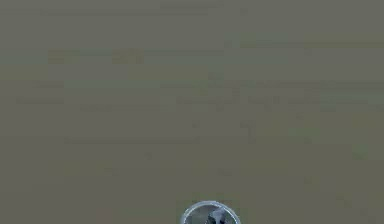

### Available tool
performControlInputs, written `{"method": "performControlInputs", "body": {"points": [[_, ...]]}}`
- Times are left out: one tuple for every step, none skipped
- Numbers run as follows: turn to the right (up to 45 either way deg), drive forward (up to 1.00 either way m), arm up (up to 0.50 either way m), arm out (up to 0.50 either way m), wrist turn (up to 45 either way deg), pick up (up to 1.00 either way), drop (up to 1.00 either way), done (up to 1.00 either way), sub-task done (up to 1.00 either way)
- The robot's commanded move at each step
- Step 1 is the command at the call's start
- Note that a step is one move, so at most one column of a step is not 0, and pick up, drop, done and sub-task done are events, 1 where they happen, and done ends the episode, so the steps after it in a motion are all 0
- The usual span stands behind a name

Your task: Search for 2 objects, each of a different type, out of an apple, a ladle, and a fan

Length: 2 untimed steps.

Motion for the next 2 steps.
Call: {"method": "performControlInputs", "body": {"points": [[0.0,0.15,0.0,0.0,0.0,0.0,0.0,0.0,0.0],[-45.0,0.0,0.0,0.0,0.0,0.0,0.0,0.0,0.0]]}}
